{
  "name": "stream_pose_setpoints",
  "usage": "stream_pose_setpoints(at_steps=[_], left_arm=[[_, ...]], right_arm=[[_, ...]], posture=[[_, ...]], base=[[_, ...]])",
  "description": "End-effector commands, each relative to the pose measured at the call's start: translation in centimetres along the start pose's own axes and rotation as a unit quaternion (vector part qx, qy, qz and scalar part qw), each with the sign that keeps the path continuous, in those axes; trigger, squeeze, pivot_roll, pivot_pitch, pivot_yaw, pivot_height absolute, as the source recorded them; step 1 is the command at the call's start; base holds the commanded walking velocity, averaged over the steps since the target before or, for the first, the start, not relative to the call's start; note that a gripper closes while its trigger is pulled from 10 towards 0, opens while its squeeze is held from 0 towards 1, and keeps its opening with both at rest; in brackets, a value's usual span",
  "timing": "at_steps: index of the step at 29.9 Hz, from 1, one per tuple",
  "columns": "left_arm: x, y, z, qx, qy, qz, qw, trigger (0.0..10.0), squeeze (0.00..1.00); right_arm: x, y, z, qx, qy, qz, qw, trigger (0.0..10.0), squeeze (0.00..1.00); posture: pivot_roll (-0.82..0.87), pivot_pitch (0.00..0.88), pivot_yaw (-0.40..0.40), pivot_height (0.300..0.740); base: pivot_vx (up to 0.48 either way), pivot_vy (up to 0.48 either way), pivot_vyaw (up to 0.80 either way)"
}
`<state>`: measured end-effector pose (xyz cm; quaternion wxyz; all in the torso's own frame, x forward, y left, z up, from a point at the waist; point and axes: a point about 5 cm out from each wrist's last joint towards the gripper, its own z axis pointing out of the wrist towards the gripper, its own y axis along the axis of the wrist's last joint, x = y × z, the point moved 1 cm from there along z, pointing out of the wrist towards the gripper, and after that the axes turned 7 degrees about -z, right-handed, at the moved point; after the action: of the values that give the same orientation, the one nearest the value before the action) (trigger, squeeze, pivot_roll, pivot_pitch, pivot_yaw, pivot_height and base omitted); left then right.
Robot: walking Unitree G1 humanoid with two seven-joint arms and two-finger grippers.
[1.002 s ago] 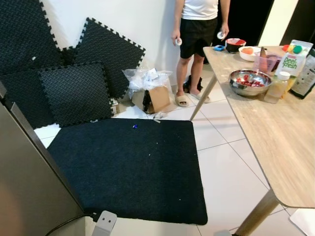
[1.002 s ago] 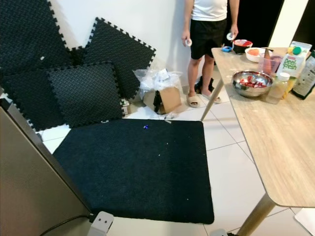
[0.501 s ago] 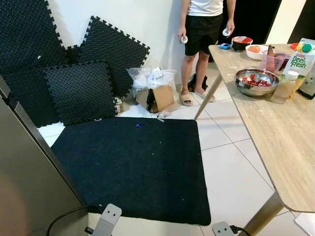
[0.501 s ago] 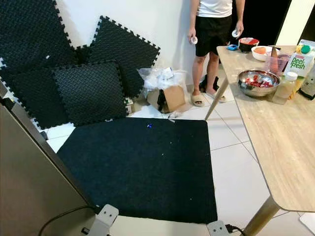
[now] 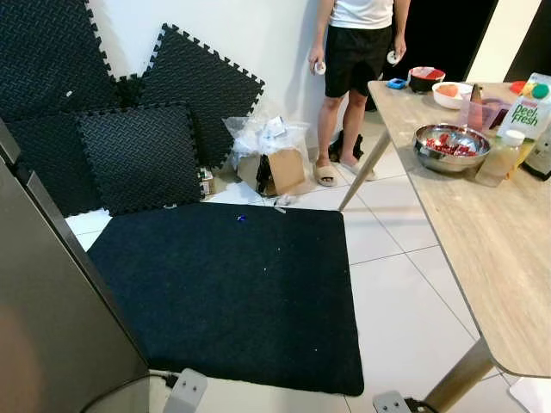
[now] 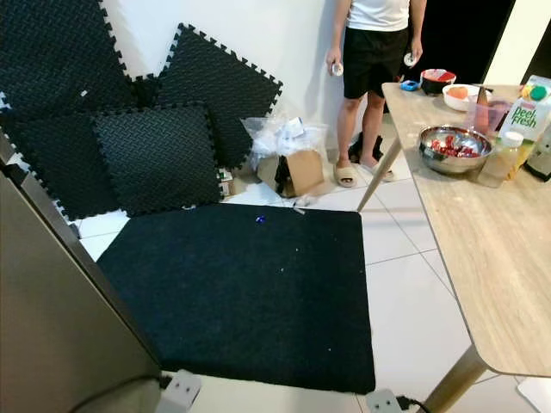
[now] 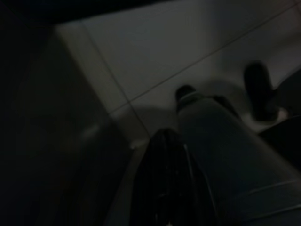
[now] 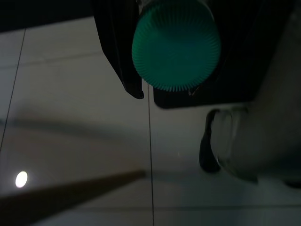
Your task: Restocking fridge
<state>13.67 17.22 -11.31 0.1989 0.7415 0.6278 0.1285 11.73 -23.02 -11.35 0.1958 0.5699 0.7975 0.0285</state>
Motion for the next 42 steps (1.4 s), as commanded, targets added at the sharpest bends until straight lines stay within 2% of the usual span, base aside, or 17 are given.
stream_pose_setpoints(at_steps=[1,5,6,10,18,19,26,31,35,42], left_arm=[[0.7,-0.9,-0.3,0.02,0.008,0.008,1.0,10.0,0.0],[1.3,-0.4,-0.3,0.017,0.009,0.025,1.0,10.0,0.0],[1.9,0.3,-0.3,0.009,0.014,0.031,0.999,10.0,0.0],[2.3,1.4,-0.3,-0.004,0.015,0.036,0.999,10.0,0.0],[2.0,1.0,-0.2,0.002,0.011,0.041,0.999,10.0,0.0],[1.6,0.7,-0.2,0.004,0.013,0.03,0.999,10.0,0.0],[0.5,0.2,0.0,0.004,0.017,-0.013,1.0,10.0,0.0],[-0.9,-0.4,0.2,0.009,0.009,-0.036,0.999,10.0,0.0],[-1.2,-0.3,0.3,0.008,0.008,-0.04,0.999,10.0,0.0],[-1.3,-0.1,0.3,0.005,0.005,-0.046,0.999,10.0,0.0]], right_arm=[[-0.2,0.7,0.1,-0.01,-0.007,0.019,1.0,10.0,0.0],[-0.2,1.8,0.1,-0.024,-0.01,0.033,0.999,10.0,0.0],[-0.1,2.4,0.1,-0.029,-0.01,0.036,0.999,10.0,0.0],[0.2,2.4,0.1,-0.028,-0.007,0.028,0.999,10.0,0.0],[0.6,1.9,0.1,-0.021,-0.001,0.021,1.0,10.0,0.0],[0.8,1.7,0.1,-0.019,0.005,-0.001,1.0,10.0,0.0],[0.7,1.8,0.1,-0.022,0.014,-0.054,0.998,10.0,0.0],[-0.7,2.3,0.1,-0.029,0.005,-0.091,0.995,10.0,0.0],[-1.7,2.7,0.1,-0.033,-0.002,-0.101,0.994,10.0,0.0],[-1.5,2.9,0.1,-0.034,0.001,-0.105,0.994,10.0,0.0]], posture=[[0.0,0.0,0.076,0.74],[0.01,0.0,0.085,0.74],[0.03,0.0,0.087,0.74],[0.05,0.0,0.099,0.74],[0.04,0.0,0.098,0.74],[0.02,0.0,0.052,0.74],[-0.01,0.0,0.013,0.74],[-0.05,0.0,-0.023,0.74],[-0.06,0.0,-0.038,0.74],[-0.05,0.0,-0.038,0.74]], base=[[0.0,0.0,0.0],[0.0,0.0,0.0],[0.0,0.0,0.0],[0.0,0.0,0.0],[0.0,0.0,0.0],[0.0,0.0,0.0],[0.0,0.0,0.0],[0.0,0.0,0.0],[0.0,0.0,0.0],[0.0,0.0,0.0]])
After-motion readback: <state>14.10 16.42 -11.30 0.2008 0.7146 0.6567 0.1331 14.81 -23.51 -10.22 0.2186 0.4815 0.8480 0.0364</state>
